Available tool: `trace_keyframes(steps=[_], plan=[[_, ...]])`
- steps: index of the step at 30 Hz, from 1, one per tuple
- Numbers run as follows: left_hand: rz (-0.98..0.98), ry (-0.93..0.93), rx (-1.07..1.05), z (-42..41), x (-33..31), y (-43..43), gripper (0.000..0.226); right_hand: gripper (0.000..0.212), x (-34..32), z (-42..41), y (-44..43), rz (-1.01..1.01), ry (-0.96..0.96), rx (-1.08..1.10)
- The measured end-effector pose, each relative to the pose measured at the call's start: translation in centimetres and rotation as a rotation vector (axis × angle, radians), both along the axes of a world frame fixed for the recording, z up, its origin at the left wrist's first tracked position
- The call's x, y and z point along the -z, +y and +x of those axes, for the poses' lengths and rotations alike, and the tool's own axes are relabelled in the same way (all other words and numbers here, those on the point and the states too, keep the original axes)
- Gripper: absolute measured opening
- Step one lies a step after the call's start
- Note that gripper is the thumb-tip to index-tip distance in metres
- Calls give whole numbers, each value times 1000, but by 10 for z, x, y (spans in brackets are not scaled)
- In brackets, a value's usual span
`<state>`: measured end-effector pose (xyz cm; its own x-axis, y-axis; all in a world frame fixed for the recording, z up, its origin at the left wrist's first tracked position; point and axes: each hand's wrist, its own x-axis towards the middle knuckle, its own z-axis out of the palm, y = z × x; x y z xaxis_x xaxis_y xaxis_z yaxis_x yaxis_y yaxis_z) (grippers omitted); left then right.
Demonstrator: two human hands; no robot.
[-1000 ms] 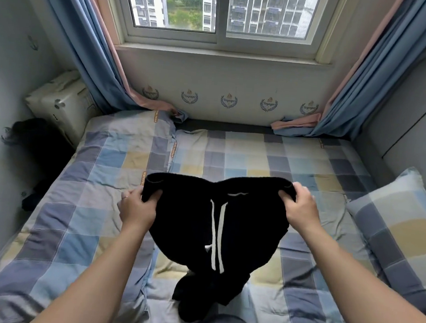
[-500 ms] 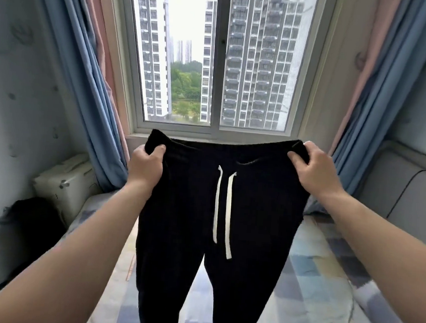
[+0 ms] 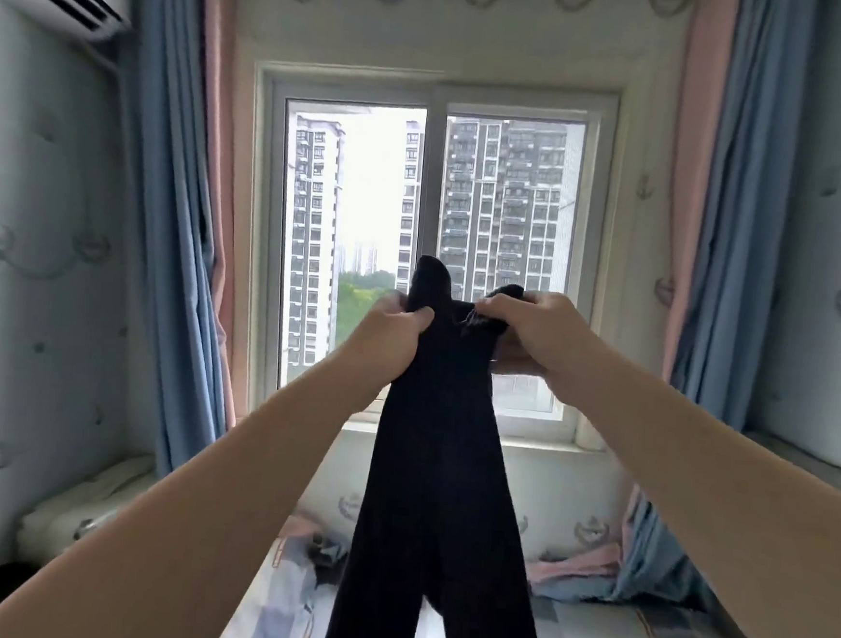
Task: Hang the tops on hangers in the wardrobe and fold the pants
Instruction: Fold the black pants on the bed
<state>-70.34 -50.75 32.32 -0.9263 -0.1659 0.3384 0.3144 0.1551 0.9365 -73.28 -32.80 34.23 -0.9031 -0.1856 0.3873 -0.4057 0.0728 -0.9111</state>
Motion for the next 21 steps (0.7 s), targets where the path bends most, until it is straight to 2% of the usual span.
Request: trace_keyframes(steps=[2,4,7,9,11,14,16,18,20,21], plan=[[-8,28,86,9,-7,9,30,25,-14,9,-5,20,53,-31],[-19,73,157,16,-12,12,50,18,-25,16,-7,-8,102,-61],[-140,118,212,18,-15,14,75,16,-36,23,-7,-13,184,-72],[-177,146,210,14,-14,19,66,18,-41,25,-6,19,247,-58],[-126,196,123,9,-12,23,40,15,-41,25,-2,48,286,-45],[17,166,30,-1,-13,15,31,16,-27,13,16,42,370,117],[74,155,18,-5,-14,4,30,36,-8,1,33,-3,383,267],[139,158,41,-5,-17,-6,29,77,18,-6,45,-24,239,312],[194,162,81,-1,-20,-13,27,107,46,-13,46,31,35,211],[216,161,107,2,-22,-16,26,108,57,-16,43,49,-76,92]])
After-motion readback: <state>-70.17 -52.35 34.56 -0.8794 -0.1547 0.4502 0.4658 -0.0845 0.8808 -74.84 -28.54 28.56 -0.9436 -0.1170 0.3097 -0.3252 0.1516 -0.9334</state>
